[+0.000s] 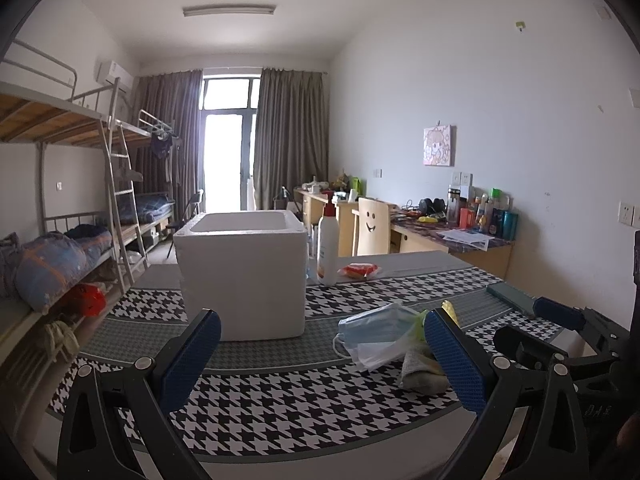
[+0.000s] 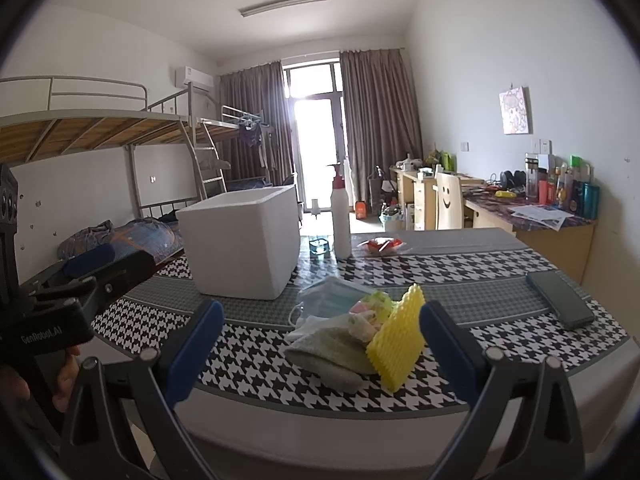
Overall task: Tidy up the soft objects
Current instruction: 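Move both tools toward the pile of soft items on the table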
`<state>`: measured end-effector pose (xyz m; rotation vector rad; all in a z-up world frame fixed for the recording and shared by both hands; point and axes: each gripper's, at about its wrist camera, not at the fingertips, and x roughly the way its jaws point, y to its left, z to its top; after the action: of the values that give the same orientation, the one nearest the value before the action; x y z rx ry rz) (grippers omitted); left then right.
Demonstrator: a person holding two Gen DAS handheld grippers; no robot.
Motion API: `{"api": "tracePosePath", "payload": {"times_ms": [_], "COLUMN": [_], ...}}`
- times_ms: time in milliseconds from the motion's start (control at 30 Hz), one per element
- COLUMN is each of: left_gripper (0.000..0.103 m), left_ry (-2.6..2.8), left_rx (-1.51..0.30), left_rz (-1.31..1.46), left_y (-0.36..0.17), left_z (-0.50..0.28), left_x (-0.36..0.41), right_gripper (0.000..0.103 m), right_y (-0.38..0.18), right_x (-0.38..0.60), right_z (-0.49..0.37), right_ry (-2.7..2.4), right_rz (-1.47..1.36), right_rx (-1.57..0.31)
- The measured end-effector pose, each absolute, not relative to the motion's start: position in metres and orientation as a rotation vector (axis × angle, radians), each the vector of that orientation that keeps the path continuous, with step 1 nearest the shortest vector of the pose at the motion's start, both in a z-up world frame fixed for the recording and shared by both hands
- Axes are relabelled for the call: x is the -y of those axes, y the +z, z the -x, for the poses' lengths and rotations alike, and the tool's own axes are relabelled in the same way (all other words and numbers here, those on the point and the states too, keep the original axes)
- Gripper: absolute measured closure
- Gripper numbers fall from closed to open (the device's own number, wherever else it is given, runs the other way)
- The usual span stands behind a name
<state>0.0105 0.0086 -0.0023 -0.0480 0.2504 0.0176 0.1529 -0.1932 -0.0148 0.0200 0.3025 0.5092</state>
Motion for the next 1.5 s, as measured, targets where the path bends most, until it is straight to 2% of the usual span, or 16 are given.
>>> {"api": "tracePosePath", "payload": {"times_ms": [733, 1500], "left_gripper": [0.001, 0.001], "left_ry": [0.009, -0.052], "left_rx": [-0.277, -0.379], "left_rz": [0.053, 0.042], "left_y": [-0.005, -0.013], "left_z": [-0.02, -0.075], "left_x": [-0.008, 0.0], "right_gripper": [0.003, 0.003], "right_y": [-0.015, -0.028], "right_x": [0.191, 0.194], "right_z": [-0.158, -0.196], "right_ry": [0.513, 0.479], "right_rz": [-0.025, -0.023], "right_rx": [-0.317, -0.416]}}
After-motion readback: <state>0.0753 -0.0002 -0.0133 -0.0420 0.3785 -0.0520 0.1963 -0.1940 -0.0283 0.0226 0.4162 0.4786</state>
